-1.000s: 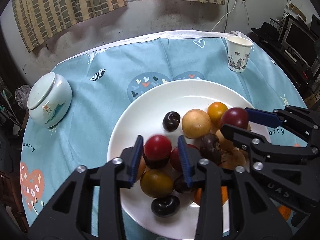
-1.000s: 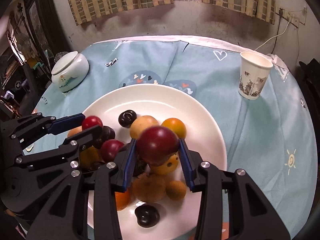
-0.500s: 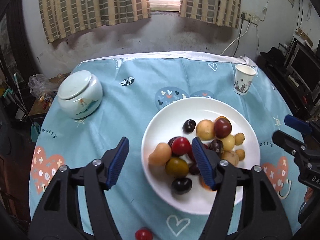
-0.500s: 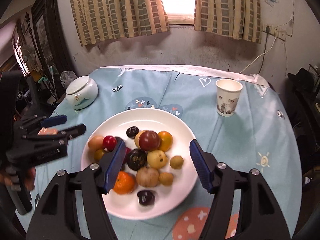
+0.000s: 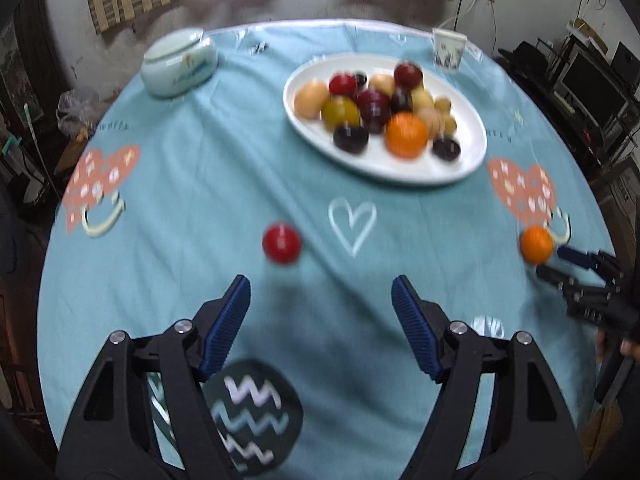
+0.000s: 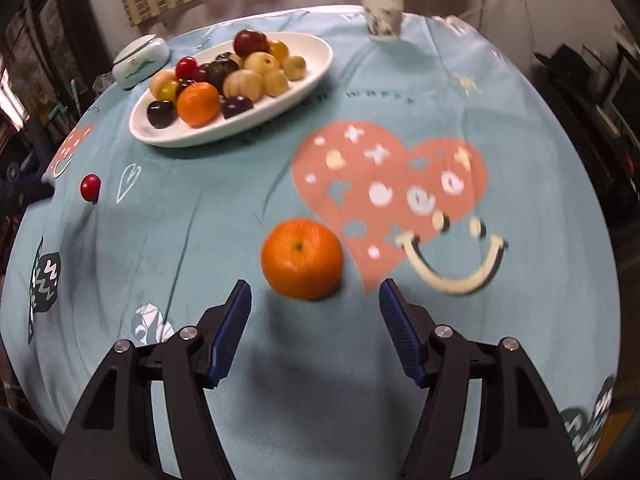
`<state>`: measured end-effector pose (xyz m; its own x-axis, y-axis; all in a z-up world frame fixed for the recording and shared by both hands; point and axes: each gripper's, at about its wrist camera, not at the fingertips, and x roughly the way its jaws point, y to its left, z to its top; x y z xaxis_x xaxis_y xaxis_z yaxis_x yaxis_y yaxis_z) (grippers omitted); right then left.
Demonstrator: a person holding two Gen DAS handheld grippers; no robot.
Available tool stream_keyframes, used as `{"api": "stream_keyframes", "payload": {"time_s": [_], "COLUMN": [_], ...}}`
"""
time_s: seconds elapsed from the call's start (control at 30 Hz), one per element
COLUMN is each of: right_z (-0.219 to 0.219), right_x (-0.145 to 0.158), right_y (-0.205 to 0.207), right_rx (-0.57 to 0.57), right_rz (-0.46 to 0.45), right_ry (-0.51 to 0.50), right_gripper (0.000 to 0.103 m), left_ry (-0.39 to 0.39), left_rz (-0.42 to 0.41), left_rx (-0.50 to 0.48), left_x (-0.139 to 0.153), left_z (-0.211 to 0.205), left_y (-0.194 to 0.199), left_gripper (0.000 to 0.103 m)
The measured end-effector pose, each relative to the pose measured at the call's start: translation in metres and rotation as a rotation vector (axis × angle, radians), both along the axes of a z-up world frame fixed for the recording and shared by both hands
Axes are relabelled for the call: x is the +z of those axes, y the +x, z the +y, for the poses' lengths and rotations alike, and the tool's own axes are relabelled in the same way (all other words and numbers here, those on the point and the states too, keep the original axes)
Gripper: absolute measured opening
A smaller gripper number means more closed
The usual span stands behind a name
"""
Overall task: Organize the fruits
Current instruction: 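Withdraw both tools from the plate toward the orange and last red fruit, then grasp the orange with the right tool while the left tool grasps the last small red fruit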
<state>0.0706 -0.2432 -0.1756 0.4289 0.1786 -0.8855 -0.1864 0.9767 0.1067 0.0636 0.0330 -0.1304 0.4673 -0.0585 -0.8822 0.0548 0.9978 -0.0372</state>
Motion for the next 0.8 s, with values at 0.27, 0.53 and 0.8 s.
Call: {"api": "stream_keyframes", "payload": {"time_s": [0.27,0.53,0.8], "right_z": [0.006,0.005,0.007], "right_x": [0.002,-0.002,-0.004], "right_y": [0.003,0.007,0.011], "right_rx": [-0.005,-0.003,0.001], "right_rz": [-0.015,0.001,0.014], "right_ry": [0.0,-0.004,0.007], "right_gripper": [0.066,0.066,0.066], "left_ry": [-0.006,-0.006,-0.013], "left_rz": [0.045,0.053,0.037], "left_rx": [0.068,0.15,0.132], "left_x": [-0.013,-0.015,-0.02], "left_z": [0.017,0.04,0.042], "left_y": [-0.029,-0.017,0.035], "left_gripper": [0.075,0.076,0.077]}}
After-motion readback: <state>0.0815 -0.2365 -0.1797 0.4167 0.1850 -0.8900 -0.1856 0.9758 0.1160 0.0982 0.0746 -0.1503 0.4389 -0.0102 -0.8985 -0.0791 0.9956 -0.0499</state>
